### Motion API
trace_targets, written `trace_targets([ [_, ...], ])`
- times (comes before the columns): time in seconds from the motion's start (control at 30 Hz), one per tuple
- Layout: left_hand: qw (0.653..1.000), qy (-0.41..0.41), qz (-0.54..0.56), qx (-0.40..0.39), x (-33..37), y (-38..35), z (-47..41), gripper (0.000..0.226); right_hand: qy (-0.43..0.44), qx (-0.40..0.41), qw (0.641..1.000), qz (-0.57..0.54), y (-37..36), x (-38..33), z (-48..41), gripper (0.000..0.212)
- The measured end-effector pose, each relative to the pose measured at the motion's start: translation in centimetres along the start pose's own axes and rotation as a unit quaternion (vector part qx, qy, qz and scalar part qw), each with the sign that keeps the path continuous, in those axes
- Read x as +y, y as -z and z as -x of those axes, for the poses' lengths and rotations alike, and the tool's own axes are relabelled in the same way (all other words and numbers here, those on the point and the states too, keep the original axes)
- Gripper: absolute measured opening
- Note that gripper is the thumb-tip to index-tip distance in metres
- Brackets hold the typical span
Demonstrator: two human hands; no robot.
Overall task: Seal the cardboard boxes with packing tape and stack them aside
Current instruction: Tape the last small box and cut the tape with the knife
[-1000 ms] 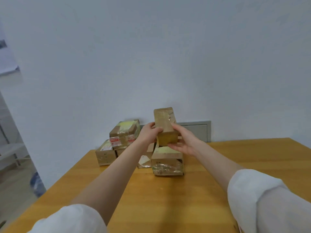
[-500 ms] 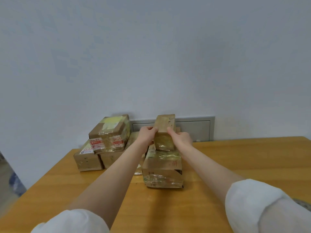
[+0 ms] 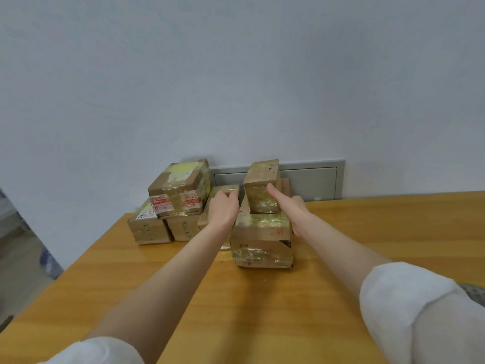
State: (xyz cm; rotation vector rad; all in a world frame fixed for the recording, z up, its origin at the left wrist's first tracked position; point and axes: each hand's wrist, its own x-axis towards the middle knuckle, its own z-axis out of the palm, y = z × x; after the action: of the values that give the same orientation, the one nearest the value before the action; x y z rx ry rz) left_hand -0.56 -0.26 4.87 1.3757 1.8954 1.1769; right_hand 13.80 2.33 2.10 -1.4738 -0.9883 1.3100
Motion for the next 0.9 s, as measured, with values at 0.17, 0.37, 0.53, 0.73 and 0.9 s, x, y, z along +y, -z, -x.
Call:
trace_targets([
  [0.17, 0.995, 0.039, -0.068, -0.057, -2.0, 0.0, 2.8, 0.02, -0.008, 0.011, 0.998, 0.058, -0.5, 2.3, 1.4, 0.051],
  [0.37, 0.993, 0.033, -0.091, -0.066, -2.6, 0.3, 4.5, 0.022, -0.001, 0.007, 0.997, 0.075, -0.4, 2.9, 2.7, 0.032],
  [0.53, 0.994, 0.05, -0.078, -0.063, -2.5, 0.8, 4.6, 0.02, 0.015, -0.004, 0.996, 0.093, -0.5, 3.0, 3.1, 0.03],
  [0.73, 0.979, -0.04, -0.198, -0.014, -1.6, 0.6, 6.0, 0.041, 0.068, 0.049, 0.976, 0.199, 0.4, 2.7, 5.2, 0.068],
  [0.9, 0.96, -0.152, -0.237, -0.001, -0.7, -1.2, 9.3, 0.04, 0.109, 0.078, 0.952, 0.276, 2.8, 3.2, 8.5, 0.068],
])
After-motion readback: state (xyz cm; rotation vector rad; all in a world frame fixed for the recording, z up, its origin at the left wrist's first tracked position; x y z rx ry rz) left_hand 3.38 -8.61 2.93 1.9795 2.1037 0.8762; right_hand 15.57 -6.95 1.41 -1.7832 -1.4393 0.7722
